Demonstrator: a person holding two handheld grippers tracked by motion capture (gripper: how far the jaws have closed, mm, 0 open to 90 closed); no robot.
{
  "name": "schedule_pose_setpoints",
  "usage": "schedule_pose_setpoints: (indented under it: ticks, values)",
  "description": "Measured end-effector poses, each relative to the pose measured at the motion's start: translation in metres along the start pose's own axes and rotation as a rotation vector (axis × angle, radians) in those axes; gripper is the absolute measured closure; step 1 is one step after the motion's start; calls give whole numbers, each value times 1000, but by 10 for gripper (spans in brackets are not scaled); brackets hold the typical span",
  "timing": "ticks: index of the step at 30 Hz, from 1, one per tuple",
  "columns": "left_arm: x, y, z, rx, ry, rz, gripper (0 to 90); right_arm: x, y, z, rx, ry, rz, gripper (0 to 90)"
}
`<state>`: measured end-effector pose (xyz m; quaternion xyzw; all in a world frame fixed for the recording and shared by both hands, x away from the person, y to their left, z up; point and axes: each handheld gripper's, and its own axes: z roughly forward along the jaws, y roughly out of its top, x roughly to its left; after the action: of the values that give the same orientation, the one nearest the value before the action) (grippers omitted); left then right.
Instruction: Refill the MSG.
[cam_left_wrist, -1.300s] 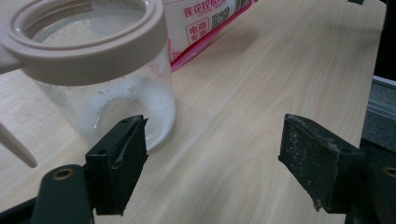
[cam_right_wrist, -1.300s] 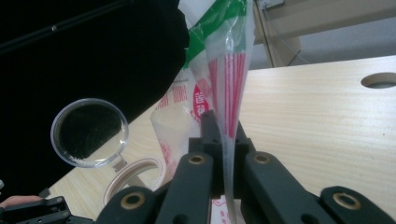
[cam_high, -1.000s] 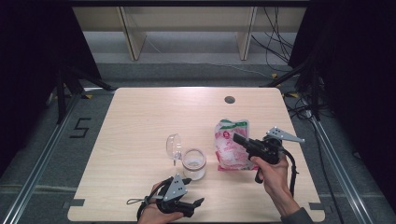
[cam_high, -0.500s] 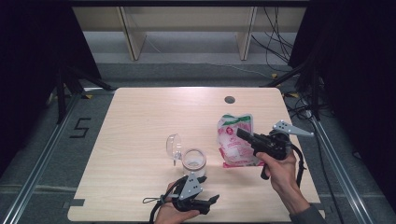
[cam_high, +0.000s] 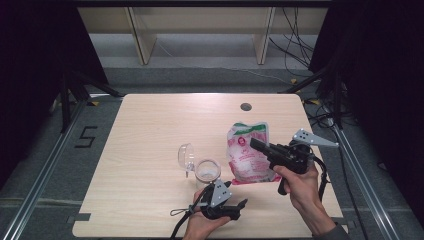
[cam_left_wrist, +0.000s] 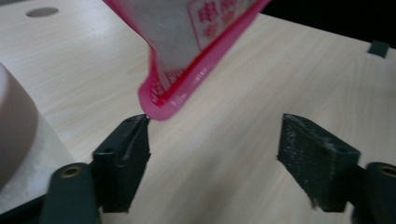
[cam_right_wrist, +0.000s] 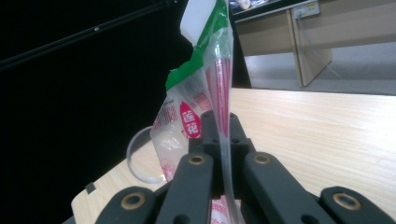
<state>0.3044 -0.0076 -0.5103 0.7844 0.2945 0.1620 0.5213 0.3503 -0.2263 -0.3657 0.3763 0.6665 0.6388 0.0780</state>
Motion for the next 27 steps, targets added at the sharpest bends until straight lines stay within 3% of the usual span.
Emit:
schedule_pose_setpoints:
  ticks: [2,3,5,6,8,9,12,13,16,18,21,23,24,27]
  values:
    - [-3,1,3,6,8,13,239,2,0,-1,-1,5,-14,900]
    - [-4,1,5,-4,8,8,240,4,0,-2,3,8,3,900]
    - [-4,3,7,-12,14,5,248,6,0,-4,6,4,-21,900]
    - [-3,4,6,1,40,29,255,7,0,-5,6,9,-12,900]
    - [-5,6,8,-3,41,9,269,10,0,-8,11,13,-18,900]
    - [-6,6,10,-13,40,17,270,11,0,-10,9,16,-31,900]
    - [-9,8,13,-31,71,23,287,16,-1,-13,29,27,-2,900]
    - [-10,7,14,-43,81,9,291,15,-1,-13,26,32,-24,900]
    - [-14,7,14,-70,77,40,435,18,-2,-14,34,35,-12,900]
    - [-19,7,14,-85,115,71,550,18,-3,-12,41,37,-15,900]
    - [-18,6,19,-112,128,32,647,21,-2,-6,57,32,-19,900]
    - [-19,6,20,-122,138,24,652,21,-1,-6,60,28,-29,900]
    - [-20,6,21,-133,126,3,653,21,1,-3,53,27,-51,900]
    - [-20,7,24,-167,109,-30,659,23,5,1,67,9,-48,900]
